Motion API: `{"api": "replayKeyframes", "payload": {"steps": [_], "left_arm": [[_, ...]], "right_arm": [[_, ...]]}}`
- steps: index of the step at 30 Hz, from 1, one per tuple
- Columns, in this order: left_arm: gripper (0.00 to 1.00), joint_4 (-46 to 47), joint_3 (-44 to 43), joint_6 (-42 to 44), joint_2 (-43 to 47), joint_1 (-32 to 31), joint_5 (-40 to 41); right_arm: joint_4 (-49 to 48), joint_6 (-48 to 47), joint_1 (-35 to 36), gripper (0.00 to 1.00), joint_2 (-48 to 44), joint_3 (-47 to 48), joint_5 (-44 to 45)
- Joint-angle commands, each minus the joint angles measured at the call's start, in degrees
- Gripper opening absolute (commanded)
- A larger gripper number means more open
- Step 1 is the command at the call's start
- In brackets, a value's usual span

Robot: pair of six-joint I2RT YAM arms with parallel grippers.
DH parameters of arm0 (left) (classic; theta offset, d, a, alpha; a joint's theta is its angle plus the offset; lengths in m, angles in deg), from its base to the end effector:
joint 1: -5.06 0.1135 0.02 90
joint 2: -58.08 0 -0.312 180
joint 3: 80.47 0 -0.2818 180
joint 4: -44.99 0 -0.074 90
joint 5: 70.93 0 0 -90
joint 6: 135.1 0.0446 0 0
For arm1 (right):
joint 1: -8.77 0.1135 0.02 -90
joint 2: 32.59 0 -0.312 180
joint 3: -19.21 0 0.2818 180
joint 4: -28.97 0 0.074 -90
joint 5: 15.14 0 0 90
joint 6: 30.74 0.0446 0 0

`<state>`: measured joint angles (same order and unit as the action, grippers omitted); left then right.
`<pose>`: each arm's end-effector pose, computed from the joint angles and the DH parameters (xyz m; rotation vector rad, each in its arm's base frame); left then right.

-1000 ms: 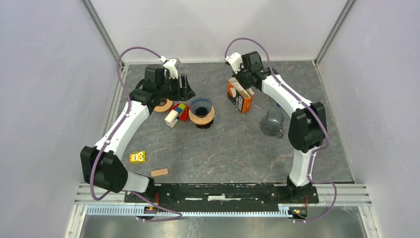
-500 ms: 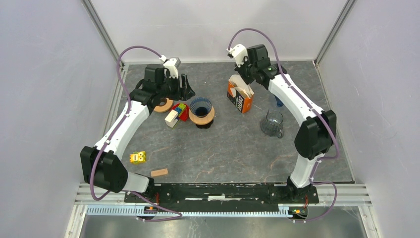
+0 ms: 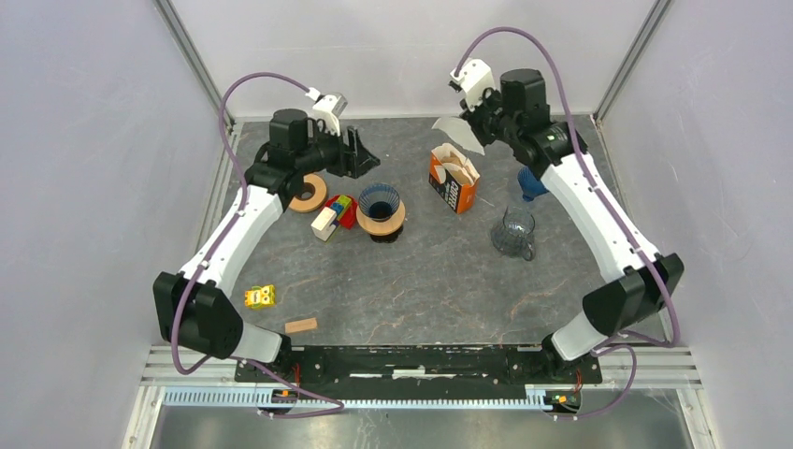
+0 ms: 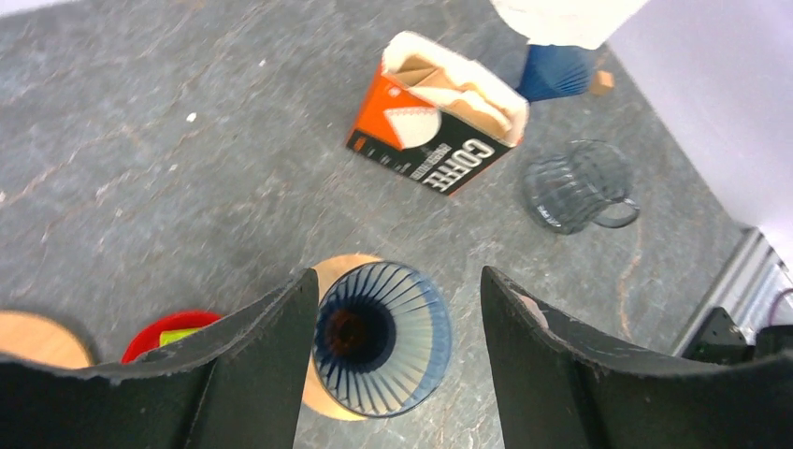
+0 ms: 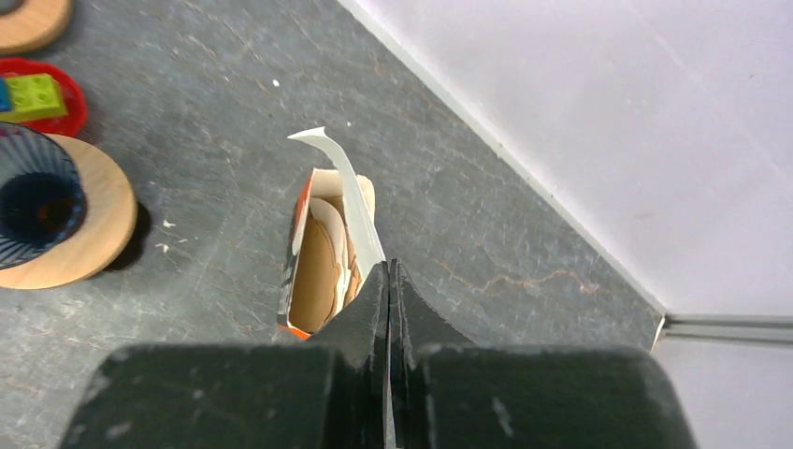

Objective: Place the coffee filter in the dripper
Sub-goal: Pick up the coffee filter from the coffee filter holder, then place the coffee filter in the coffee dripper.

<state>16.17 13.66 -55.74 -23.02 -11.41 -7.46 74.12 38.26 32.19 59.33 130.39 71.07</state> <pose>0.3363 -0.1202 0.3988 0.4074 1.9829 -0.7629 0.3687 0.1629 0.4665 -0.8033 1.8565 0.0936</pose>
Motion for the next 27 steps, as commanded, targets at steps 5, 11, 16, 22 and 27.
{"api": "replayKeyframes", "payload": {"steps": [5, 11, 16, 22, 27], "left_arm": [[0.73, 5.24, -7.79, 13.92, 0.14, -1.84, -15.13], [0.80, -2.45, -13.38, 24.72, -0.07, -4.99, -19.74], [0.88, -11.10, -17.07, 35.75, -1.26, -8.33, -19.80], [0.90, -13.96, -17.53, 41.33, -3.19, -11.56, -20.53], [0.83, -13.96, -16.89, 42.56, -4.98, -12.84, -20.36]], "right_arm": [[-2.82, -0.38, 0.13, 0.00, -10.30, -3.20, -15.14], [-4.67, 1.04, 0.09, 0.00, -13.45, -7.94, -25.25], [-6.16, 1.67, 0.22, 0.00, -14.09, -10.81, -33.11], [-8.15, 2.48, 0.33, 0.00, -14.09, -13.53, -39.69], [-9.04, 2.90, 0.31, 0.00, -14.25, -15.10, -41.89]]}}
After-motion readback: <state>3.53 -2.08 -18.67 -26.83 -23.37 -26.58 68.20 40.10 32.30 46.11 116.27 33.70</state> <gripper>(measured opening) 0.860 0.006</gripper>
